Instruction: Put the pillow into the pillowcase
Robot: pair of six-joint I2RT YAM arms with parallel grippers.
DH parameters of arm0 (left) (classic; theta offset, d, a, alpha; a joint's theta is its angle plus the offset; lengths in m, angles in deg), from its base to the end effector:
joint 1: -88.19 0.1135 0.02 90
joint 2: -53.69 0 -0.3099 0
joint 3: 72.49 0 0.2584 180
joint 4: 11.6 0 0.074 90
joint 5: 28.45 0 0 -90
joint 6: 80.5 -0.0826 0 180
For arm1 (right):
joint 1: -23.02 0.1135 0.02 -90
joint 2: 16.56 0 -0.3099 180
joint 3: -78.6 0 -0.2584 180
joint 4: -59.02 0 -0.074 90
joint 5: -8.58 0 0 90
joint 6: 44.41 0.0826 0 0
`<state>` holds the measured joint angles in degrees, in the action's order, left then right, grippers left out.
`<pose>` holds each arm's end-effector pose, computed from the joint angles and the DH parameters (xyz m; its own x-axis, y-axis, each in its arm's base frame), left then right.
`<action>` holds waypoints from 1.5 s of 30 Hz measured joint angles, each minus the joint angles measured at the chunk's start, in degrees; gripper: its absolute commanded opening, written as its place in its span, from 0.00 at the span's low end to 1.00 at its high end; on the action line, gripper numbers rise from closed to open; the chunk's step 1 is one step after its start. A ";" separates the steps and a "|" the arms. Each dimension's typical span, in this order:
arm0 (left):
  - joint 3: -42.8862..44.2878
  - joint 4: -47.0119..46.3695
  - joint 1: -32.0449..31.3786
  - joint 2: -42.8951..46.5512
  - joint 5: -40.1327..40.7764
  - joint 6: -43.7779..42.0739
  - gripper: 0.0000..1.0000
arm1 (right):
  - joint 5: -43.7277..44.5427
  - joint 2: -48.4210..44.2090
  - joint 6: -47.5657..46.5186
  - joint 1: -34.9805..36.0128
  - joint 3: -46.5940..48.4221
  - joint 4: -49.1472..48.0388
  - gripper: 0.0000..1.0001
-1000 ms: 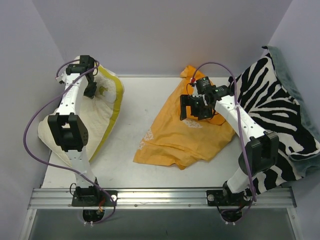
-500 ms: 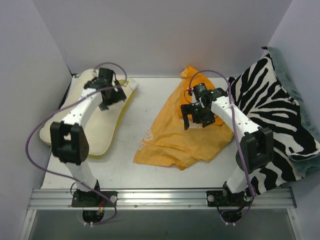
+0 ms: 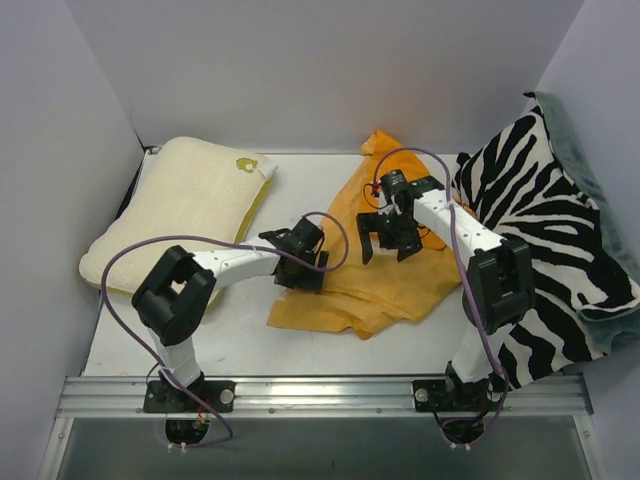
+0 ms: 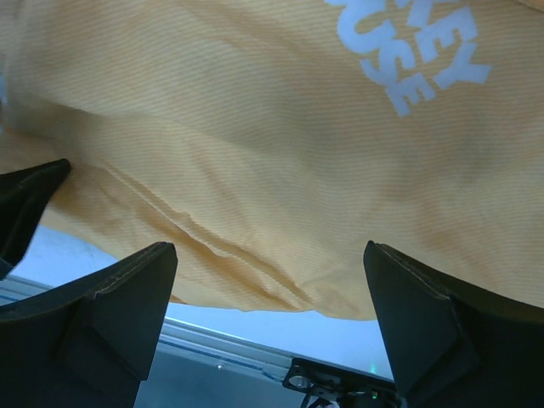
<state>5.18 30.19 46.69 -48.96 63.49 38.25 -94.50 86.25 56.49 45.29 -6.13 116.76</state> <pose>0.2893 -0.2522 0.1629 -0.9171 0.1696 -0.3608 0.2408 0.9569 -0.1624 0.3718 0.1725 0.2415 -0.9118 -0.1744 -0.3718 -0.2895 0.9150 0.2809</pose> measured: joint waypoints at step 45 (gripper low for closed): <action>20.92 8.22 24.79 -0.79 9.40 -6.75 0.74 | 4.57 28.24 6.05 -8.35 36.54 1.31 0.59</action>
<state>26.10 38.40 71.48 -49.74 72.88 31.50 -89.93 114.49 62.54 36.94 30.41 118.07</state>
